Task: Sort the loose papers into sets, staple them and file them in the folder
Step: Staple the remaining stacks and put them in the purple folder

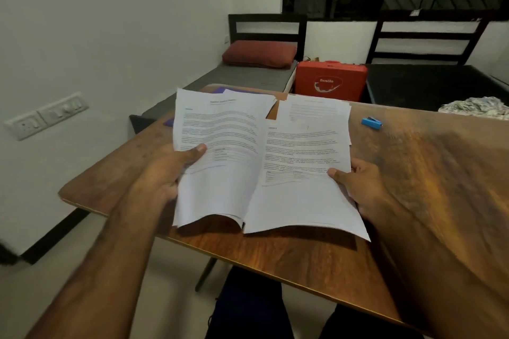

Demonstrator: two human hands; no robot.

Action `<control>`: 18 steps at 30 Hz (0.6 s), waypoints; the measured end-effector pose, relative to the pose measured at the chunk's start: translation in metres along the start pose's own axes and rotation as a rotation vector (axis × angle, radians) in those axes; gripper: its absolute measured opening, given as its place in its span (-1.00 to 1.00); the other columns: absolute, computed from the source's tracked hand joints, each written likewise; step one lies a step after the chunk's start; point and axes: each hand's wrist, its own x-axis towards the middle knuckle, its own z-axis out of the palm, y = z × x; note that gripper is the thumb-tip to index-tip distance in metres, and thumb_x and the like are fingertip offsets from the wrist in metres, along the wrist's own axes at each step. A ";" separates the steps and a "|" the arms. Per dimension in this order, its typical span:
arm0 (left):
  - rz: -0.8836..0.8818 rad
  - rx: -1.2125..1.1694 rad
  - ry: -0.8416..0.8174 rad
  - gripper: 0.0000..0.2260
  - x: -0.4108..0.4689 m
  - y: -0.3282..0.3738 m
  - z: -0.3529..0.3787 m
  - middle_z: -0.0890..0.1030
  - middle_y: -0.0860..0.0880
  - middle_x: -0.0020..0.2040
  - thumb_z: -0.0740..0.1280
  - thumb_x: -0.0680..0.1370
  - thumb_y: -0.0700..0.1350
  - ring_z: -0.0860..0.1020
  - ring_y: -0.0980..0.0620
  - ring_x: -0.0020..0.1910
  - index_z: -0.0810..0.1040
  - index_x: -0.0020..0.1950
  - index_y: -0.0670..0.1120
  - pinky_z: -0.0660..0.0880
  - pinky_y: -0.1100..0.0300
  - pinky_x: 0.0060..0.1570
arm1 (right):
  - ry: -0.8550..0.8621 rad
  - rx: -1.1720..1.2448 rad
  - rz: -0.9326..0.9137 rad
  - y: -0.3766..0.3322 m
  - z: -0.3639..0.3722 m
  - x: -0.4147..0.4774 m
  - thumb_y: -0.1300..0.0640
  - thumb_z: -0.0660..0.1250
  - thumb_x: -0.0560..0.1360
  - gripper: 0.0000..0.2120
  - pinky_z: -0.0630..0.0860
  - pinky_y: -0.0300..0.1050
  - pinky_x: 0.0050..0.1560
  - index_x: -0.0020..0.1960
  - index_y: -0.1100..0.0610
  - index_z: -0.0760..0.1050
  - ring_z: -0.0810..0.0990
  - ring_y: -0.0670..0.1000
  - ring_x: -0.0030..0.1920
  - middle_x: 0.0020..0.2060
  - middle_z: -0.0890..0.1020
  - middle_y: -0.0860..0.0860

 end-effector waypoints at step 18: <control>0.013 0.287 -0.050 -0.78 -0.004 -0.036 0.034 0.74 -0.15 0.07 0.46 0.56 -0.29 0.74 -0.13 -0.04 0.64 0.20 -0.16 0.68 0.02 -0.13 | -0.262 0.305 0.043 -0.031 0.032 -0.039 0.34 0.35 0.61 -0.92 0.61 -0.16 -0.43 0.03 0.21 0.59 0.75 0.04 -0.32 -0.16 0.74 0.12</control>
